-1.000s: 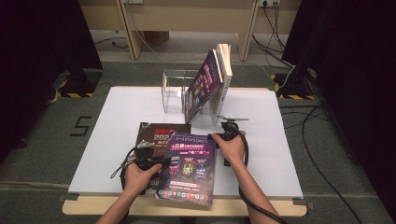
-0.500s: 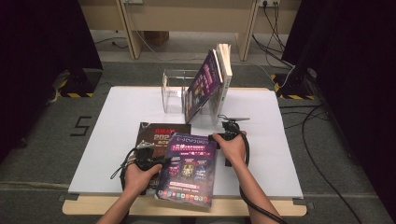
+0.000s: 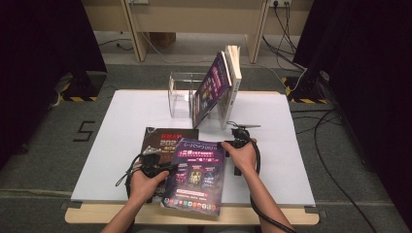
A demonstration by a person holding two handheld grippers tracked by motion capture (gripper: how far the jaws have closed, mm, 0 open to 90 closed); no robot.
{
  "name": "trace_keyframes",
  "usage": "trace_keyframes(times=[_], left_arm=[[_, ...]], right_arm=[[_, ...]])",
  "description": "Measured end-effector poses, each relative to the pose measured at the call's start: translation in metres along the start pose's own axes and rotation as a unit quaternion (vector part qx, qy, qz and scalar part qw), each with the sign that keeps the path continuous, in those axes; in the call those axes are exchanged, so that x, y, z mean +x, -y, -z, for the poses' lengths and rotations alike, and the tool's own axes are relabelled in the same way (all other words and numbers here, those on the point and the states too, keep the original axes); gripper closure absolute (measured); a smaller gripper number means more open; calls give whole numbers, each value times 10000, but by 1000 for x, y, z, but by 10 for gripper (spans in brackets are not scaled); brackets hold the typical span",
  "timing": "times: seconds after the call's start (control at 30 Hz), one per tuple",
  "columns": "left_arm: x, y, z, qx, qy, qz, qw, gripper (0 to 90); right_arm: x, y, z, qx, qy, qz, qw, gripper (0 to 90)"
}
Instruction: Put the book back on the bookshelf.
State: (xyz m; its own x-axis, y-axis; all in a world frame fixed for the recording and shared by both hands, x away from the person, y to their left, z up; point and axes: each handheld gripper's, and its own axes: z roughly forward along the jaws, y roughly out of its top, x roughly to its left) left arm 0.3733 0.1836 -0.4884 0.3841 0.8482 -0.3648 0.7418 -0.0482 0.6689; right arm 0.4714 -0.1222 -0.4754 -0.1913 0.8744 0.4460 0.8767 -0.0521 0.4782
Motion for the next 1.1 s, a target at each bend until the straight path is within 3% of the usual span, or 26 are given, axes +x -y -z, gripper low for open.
trace_keyframes(times=[0.1,0.3,0.63,0.73,0.83,0.93,1.1], left_arm=[[0,0,0,-15,4,19,10000,626],[1,1,1,-31,6,32,10000,625],[1,1,1,-28,-7,-1,10000,617],[1,1,1,-40,0,-17,10000,615],[2,1,2,-41,49,21,10000,611],[5,2,4,-7,167,45,9999,601],[8,3,12,-133,270,86,9995,575]], right_arm=[[0,2,0,317,-404,-142,9986,596],[6,3,-1,288,-205,226,9991,598],[7,4,0,261,-171,429,9986,676],[8,1,6,209,-406,448,9979,759],[11,0,11,160,-486,472,9976,774],[12,-1,17,96,-658,346,9972,787],[19,-3,26,-85,-901,409,9951,806]])
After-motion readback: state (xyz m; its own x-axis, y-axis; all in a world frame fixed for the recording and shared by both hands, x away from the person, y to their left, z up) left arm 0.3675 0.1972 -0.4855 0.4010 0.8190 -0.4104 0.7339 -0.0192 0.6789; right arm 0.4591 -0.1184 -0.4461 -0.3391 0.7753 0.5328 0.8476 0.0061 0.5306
